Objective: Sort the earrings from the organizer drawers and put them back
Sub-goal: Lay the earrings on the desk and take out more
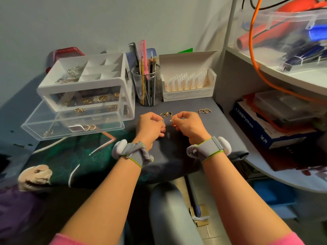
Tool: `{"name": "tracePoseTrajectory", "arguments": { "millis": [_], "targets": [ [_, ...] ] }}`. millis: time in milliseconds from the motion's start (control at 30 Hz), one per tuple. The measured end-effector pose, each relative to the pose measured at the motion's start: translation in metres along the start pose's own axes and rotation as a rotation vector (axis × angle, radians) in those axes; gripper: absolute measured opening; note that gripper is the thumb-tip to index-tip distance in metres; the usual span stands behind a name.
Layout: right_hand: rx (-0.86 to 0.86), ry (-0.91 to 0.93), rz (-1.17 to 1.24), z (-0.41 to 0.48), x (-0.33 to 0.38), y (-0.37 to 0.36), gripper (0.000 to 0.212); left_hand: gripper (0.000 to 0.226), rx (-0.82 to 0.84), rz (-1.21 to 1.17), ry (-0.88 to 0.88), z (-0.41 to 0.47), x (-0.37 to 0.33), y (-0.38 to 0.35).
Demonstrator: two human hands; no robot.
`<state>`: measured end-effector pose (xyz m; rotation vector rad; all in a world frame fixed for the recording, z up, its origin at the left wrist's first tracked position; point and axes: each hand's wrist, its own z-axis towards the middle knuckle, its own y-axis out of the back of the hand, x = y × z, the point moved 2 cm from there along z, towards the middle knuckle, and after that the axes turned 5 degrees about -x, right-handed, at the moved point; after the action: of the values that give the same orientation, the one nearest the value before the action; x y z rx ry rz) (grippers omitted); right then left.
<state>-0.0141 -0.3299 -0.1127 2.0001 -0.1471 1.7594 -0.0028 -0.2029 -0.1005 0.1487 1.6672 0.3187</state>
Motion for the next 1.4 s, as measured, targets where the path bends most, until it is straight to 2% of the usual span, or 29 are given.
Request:
{"name": "tracePoseTrajectory", "arguments": {
  "millis": [200,400,633,1033,1400],
  "targets": [
    [0.001,0.068,-0.098,0.004,0.001,-0.005,0.021,0.026,-0.089,0.108,-0.040,0.011,0.008,0.010],
    [0.028,0.149,-0.194,0.001,0.008,-0.019,0.007,0.029,-0.139,0.185,-0.100,0.017,0.015,0.020],
    [0.036,0.172,-0.274,0.000,0.009,-0.031,0.013,0.028,-0.057,0.164,-0.098,0.022,0.022,0.028],
    [-0.004,0.128,-0.339,0.001,0.005,0.001,0.013,0.017,0.059,0.217,-0.156,0.017,0.015,0.004],
    [-0.011,0.130,-0.399,0.007,0.000,0.003,0.018,0.015,0.082,0.285,-0.186,0.017,0.011,-0.007]
  ]
}}
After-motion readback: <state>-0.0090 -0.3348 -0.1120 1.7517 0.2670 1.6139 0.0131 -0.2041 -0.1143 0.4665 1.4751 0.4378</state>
